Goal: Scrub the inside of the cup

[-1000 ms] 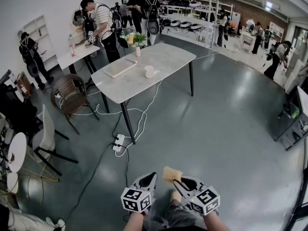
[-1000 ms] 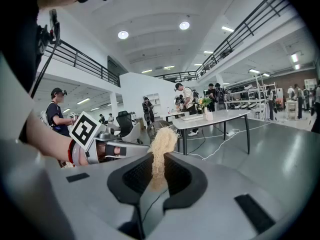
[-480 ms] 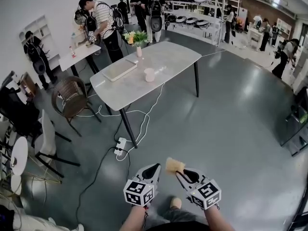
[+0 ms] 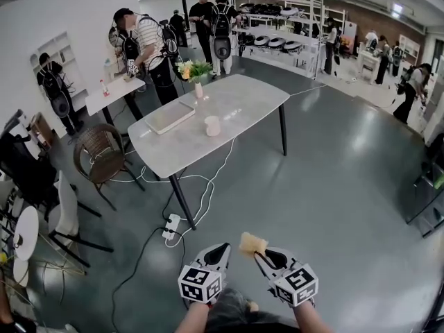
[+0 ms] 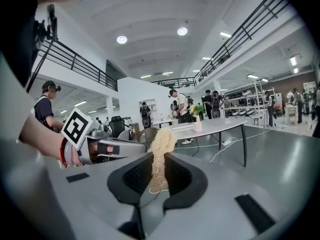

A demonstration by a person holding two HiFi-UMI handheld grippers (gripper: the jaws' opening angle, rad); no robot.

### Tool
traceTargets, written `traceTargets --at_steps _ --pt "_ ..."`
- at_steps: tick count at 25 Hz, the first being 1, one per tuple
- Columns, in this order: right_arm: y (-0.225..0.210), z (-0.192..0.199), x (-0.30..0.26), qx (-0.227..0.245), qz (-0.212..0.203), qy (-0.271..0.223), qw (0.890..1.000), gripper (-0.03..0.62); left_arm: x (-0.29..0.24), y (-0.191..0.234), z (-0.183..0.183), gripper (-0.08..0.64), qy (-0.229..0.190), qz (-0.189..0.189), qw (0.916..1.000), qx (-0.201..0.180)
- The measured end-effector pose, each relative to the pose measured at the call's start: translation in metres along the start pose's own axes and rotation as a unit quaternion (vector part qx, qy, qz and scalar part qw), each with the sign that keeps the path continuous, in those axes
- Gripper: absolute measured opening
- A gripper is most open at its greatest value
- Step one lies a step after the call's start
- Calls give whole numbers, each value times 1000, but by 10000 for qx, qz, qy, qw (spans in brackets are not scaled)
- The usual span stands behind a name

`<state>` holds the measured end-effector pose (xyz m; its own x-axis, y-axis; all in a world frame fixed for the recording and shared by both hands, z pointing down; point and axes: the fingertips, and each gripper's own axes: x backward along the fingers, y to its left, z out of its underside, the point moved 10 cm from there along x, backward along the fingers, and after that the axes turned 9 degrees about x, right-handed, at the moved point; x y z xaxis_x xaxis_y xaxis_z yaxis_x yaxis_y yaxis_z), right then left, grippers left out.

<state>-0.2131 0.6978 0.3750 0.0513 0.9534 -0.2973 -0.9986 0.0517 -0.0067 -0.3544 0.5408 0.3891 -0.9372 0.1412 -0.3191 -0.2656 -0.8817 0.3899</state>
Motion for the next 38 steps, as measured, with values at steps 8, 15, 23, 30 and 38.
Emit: traceTargets --at_steps 8,15,23,30,38 --pt "-30 -9 -41 -41 -241 102 9996 60 -26 35 -17 14 19 -317 9987 403" --pt "-82 -23 -104 -16 -240 169 9996 60 -89 81 -52 14 -109 -246 9989 379" --pt "-140 -57 -182 114 -221 319 9992 60 -151 139 -100 14 -127 -271 9981 536" --pt "-179 -76 -246 135 -305 498 9982 61 -196 187 -133 14 -70 -253 9978 610" --pt "-211 -87 -306 93 -350 526 9980 61 -235 236 -165 14 5 -212 9979 607"
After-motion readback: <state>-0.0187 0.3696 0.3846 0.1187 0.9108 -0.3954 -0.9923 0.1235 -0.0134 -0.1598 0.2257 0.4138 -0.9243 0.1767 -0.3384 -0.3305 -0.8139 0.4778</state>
